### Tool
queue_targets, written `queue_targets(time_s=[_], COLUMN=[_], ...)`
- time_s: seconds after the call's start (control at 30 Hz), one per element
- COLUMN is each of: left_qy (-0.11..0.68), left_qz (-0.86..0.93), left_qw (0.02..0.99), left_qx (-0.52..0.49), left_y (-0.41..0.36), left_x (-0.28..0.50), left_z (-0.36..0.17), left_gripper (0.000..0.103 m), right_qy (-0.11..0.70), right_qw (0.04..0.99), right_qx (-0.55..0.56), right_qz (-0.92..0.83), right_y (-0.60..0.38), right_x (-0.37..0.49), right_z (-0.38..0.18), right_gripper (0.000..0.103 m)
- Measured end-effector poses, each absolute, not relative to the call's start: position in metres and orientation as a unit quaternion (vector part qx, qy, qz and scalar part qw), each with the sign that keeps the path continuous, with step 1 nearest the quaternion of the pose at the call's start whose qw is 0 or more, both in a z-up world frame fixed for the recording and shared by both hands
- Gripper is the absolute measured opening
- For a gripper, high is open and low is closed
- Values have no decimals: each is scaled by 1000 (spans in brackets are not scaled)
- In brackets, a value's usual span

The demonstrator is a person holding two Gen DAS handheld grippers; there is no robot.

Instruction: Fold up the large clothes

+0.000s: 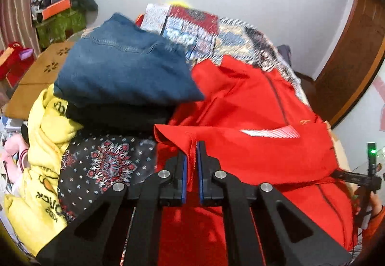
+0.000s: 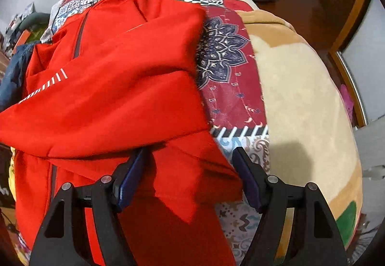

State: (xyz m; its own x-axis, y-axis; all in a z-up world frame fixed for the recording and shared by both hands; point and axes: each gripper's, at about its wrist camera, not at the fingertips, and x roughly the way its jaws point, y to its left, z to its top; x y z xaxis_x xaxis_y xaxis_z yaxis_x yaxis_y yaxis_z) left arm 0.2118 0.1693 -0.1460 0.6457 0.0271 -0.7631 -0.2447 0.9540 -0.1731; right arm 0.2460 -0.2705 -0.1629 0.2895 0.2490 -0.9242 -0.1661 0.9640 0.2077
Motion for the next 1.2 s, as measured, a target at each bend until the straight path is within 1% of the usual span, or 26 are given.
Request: queue_targets(time_s=[0.03,0.1,0.13,0.2,0.27,0.33,0.4,0.47,0.7,0.87,0.93,1.0,1.17,1.2], left_qy=[429,468,483,517,540,549,546,542,520,490,472,453,425,422], left_qz=[72,82,86,96,100,99,104,104,94,72,56,39,9,4], left_qw=[890,869,861,841,826,820,822,825,840,862,874,885,903,905], left_qx=[-138,-139,-136,-127,-124,-129,-125,-120,-127,-108,-104,-96,-56,-49], left_y=[173,176,178,179,180,183,188,192,211,199,187,177,146,141], left_x=[215,217,216,214,209,202,195,188,160,164,178,197,255,268], left_z=[-155,-181,-193,-219,-237,-246,-242,-234,-201,-167,-152,-136,-110,-107], left_gripper=[7,17,21,36,42,45,57,59,59,60,60,66,67,69], right_qy=[581,579,579,578,579,580,580,581,568,551,541,527,489,480], right_qw=[803,804,805,805,804,803,803,803,814,825,831,839,856,860], right_qx=[35,34,34,37,41,47,46,41,33,26,21,16,7,4], right_qz=[129,129,129,128,127,126,125,124,118,122,126,134,165,173], right_y=[-271,-273,-274,-275,-278,-282,-283,-284,-291,-285,-278,-269,-237,-230], right_x=[243,239,235,230,228,223,220,218,207,210,218,229,260,268], right_z=[-161,-161,-160,-161,-163,-162,-158,-156,-143,-126,-117,-107,-79,-74], right_gripper=[71,71,71,71,71,71,71,71,71,71,71,71,71,71])
